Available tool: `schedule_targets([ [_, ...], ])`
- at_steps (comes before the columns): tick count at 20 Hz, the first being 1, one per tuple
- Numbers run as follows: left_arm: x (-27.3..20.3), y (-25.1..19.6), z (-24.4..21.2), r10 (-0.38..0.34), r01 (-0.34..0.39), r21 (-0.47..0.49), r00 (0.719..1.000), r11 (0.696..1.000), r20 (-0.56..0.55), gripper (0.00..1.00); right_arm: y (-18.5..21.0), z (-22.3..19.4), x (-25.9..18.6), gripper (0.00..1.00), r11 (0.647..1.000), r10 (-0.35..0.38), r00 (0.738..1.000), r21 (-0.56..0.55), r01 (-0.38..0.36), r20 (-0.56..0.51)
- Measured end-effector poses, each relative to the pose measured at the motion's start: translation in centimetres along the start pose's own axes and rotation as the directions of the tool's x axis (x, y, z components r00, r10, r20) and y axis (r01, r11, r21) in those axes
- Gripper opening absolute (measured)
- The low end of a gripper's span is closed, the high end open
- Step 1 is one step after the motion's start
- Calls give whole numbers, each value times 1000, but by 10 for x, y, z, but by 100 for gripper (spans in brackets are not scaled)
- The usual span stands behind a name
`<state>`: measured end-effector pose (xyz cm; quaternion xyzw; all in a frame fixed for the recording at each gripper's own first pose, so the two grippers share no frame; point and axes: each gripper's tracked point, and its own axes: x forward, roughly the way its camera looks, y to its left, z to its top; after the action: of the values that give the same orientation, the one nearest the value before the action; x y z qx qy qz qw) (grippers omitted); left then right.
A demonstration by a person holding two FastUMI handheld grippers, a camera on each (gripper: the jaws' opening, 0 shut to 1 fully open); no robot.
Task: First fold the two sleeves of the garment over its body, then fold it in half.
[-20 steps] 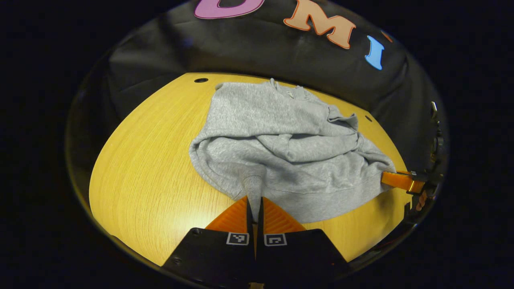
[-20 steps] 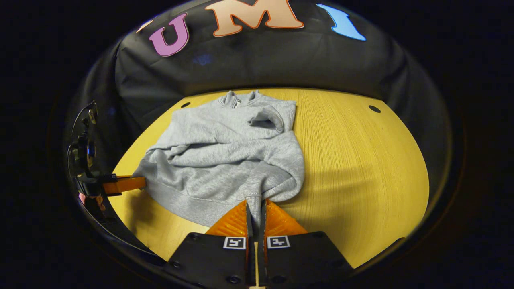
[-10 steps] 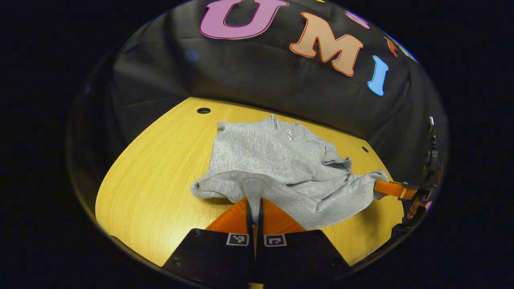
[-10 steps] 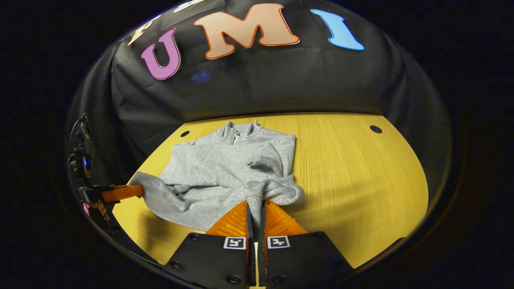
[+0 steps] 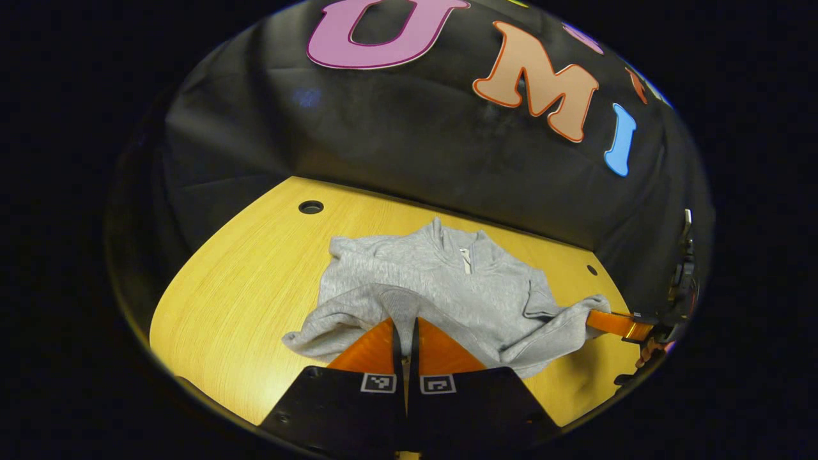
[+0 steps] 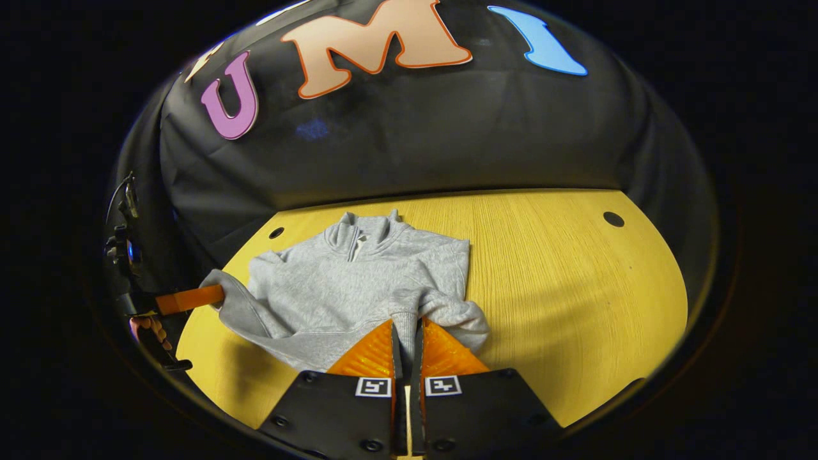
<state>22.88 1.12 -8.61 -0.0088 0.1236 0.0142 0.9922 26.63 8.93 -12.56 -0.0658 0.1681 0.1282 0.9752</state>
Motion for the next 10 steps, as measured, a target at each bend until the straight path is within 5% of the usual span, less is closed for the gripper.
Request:
schedule_targets([
  [9, 67, 22, -32, 106, -116, -92, 989, 989, -101, 2, -2, -11, 53, 11, 999, 35, 998, 5, -35, -56],
  [10, 69, 22, -29, 112, -120, -95, 990, 988, -87, 5, -2, -10, 52, 21, 999, 38, 998, 4, -37, -55],
])
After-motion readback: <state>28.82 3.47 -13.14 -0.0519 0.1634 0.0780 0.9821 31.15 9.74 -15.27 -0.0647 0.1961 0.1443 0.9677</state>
